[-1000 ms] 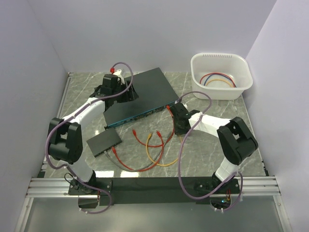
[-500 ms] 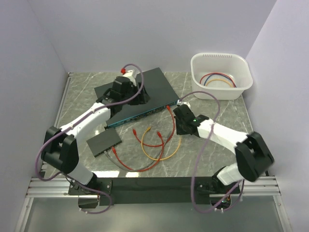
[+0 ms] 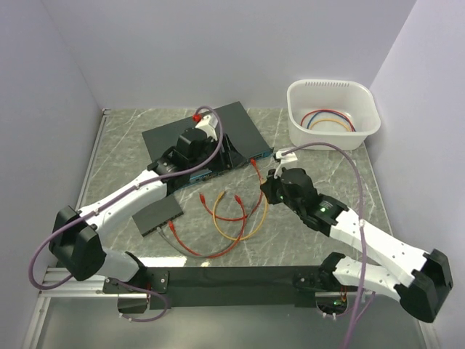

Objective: Insert the plug into the switch port

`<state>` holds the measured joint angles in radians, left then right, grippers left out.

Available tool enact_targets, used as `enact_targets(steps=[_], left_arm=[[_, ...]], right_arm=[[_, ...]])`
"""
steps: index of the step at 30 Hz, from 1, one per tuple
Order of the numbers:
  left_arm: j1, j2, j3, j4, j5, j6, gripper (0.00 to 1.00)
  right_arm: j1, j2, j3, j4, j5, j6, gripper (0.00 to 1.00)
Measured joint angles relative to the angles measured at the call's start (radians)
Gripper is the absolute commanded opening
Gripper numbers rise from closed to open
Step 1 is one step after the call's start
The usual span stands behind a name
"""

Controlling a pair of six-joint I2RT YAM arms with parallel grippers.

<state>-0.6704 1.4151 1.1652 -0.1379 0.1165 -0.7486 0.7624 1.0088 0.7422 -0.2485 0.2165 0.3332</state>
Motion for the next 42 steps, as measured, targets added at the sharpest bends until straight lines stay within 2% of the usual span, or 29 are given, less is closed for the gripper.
enact_targets(steps=[6, 13, 20, 26, 29, 31, 32, 33, 34, 38, 39, 42], left_arm=[[-0.029, -0.082, -0.121, 0.080, 0.056, -0.053, 0.58], [-0.042, -0.122, -0.234, 0.261, 0.164, -0.081, 0.59], [-0.062, -0.122, -0.256, 0.367, 0.233, -0.083, 0.59], [-0.085, -0.110, -0.256, 0.399, 0.239, -0.077, 0.53], [-0.089, -0.085, -0.256, 0.411, 0.232, -0.076, 0.47], [-0.090, -0.068, -0.255, 0.414, 0.224, -0.077, 0.33], [-0.090, -0.063, -0.255, 0.415, 0.223, -0.079, 0.24], [-0.092, -0.058, -0.255, 0.418, 0.222, -0.081, 0.09], [-0.093, -0.056, -0.255, 0.423, 0.223, -0.083, 0.03], [-0.103, -0.056, -0.253, 0.430, 0.218, -0.068, 0.00], [-0.105, -0.056, -0.253, 0.433, 0.219, -0.065, 0.00], [-0.106, -0.056, -0.253, 0.453, 0.227, -0.053, 0.00]], right_arm=[[0.012, -0.106, -0.015, 0.078, -0.021, -0.021, 0.00], [0.012, -0.112, -0.015, 0.152, -0.111, -0.028, 0.00], [0.012, -0.100, -0.015, 0.186, -0.169, -0.016, 0.00], [0.012, -0.100, -0.015, 0.206, -0.189, -0.013, 0.00], [0.012, -0.100, -0.015, 0.201, -0.197, -0.013, 0.00], [0.012, -0.100, -0.015, 0.200, -0.203, -0.013, 0.00], [0.012, -0.101, -0.015, 0.201, -0.205, -0.013, 0.00], [0.012, -0.101, -0.015, 0.200, -0.206, -0.013, 0.00], [0.012, -0.102, -0.016, 0.197, -0.206, -0.012, 0.00], [0.012, -0.122, -0.029, 0.202, -0.208, -0.009, 0.00], [0.012, -0.127, -0.031, 0.201, -0.208, -0.008, 0.18], [0.011, -0.140, -0.031, 0.203, -0.211, 0.018, 0.55]])
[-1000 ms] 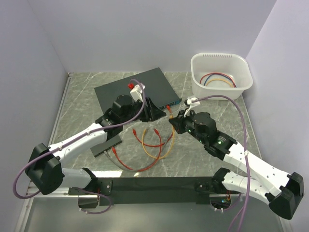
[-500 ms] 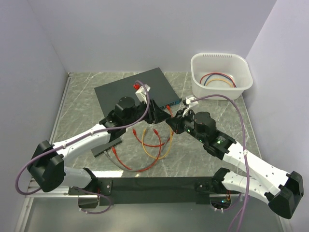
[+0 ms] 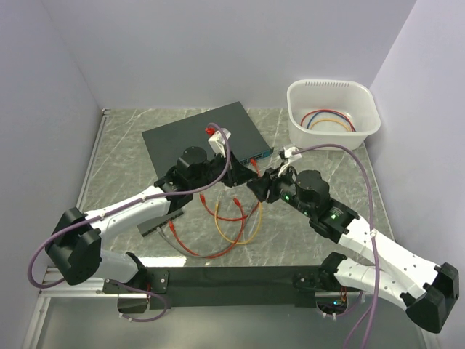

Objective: Insert the plug into the switch port

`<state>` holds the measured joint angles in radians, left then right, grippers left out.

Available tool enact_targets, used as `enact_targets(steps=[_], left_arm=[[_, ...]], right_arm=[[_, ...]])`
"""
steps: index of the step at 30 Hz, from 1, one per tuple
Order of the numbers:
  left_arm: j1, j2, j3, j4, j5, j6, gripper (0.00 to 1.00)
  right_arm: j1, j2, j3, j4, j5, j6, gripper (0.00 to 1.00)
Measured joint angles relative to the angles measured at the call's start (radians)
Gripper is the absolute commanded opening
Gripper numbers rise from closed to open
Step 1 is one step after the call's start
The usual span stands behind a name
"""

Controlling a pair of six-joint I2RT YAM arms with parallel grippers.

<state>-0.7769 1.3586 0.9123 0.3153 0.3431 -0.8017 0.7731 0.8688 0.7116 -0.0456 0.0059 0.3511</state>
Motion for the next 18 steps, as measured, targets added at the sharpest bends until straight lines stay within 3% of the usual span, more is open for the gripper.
enact_targets(steps=[2, 10, 18], left_arm=[[0.000, 0.000, 0.000, 0.009, 0.003, 0.024, 0.00], [0.012, -0.032, 0.000, 0.047, 0.095, 0.165, 0.00], [0.105, -0.193, -0.010, 0.171, 0.288, 0.227, 0.00]], right_arm=[[-0.011, -0.008, 0.002, 0.012, -0.041, 0.018, 0.59], [-0.166, -0.038, 0.007, 0.077, -0.378, 0.132, 0.57], [-0.210, -0.031, 0.014, 0.379, -0.778, 0.339, 0.51]])
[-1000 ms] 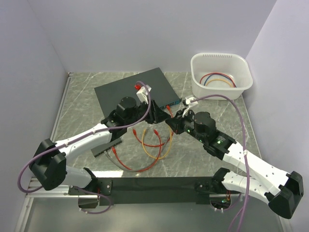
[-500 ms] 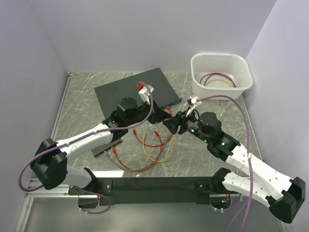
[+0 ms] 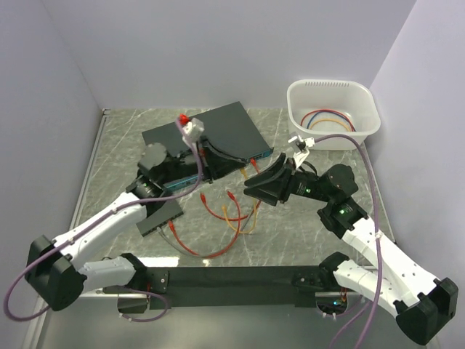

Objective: Insert the plug into the switch port

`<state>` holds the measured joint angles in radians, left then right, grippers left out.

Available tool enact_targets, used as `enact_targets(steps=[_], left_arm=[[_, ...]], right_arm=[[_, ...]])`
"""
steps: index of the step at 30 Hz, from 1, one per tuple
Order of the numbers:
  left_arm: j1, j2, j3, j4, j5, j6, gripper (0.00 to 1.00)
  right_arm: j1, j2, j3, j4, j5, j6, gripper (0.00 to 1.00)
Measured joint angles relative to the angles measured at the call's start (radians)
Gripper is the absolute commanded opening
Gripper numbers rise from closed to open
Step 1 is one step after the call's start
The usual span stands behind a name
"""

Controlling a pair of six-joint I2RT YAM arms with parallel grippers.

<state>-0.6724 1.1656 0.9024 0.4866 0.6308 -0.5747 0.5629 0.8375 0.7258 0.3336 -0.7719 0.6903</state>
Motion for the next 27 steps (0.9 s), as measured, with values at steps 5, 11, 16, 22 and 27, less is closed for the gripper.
enact_targets(steps=[5, 11, 16, 22, 27], left_arm=[[0.061, -0.061, -0.011, 0.136, 0.147, -0.021, 0.00], [0.102, -0.095, -0.012, 0.176, 0.283, -0.043, 0.00], [0.102, -0.144, -0.012, 0.211, 0.372, -0.065, 0.00], [0.102, -0.178, -0.012, 0.269, 0.432, -0.101, 0.00], [0.101, -0.178, -0.012, 0.298, 0.451, -0.128, 0.00]], right_arm=[[-0.001, 0.036, 0.000, 0.263, -0.170, 0.171, 0.48], [-0.005, 0.085, 0.029, 0.454, -0.250, 0.306, 0.48], [-0.005, 0.164, 0.098, 0.567, -0.270, 0.370, 0.48], [-0.003, 0.314, 0.108, 0.725, -0.281, 0.484, 0.48], [0.042, 0.396, 0.134, 0.719, -0.288, 0.494, 0.45]])
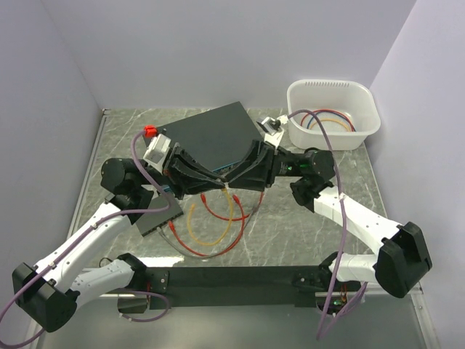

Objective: Insert the plug into the switch port

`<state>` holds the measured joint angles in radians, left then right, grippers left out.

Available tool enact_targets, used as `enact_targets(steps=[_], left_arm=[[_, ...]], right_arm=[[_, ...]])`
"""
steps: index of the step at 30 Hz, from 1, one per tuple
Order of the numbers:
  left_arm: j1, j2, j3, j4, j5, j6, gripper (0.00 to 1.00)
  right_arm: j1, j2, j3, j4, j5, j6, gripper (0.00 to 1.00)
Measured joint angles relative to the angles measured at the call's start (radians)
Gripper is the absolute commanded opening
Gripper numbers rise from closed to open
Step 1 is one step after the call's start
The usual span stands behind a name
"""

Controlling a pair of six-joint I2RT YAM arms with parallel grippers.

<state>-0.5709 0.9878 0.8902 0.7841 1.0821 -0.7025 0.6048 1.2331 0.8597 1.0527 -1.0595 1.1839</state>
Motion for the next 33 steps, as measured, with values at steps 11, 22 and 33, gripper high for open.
enact_targets(steps=[11, 22, 33], left_arm=[[-0.009, 0.005, 0.000, 0.050, 0.023, -0.023, 0.00], [-0.013, 0.011, 0.002, 0.102, 0.052, -0.055, 0.00], [-0.019, 0.011, 0.007, 0.164, 0.050, -0.089, 0.00]], right_arm=[[0.063, 0.013, 0.056, -0.015, -0.022, -0.017, 0.37], [0.125, 0.045, 0.076, 0.052, -0.042, 0.032, 0.38], [0.150, 0.081, 0.076, 0.170, -0.061, 0.116, 0.01]])
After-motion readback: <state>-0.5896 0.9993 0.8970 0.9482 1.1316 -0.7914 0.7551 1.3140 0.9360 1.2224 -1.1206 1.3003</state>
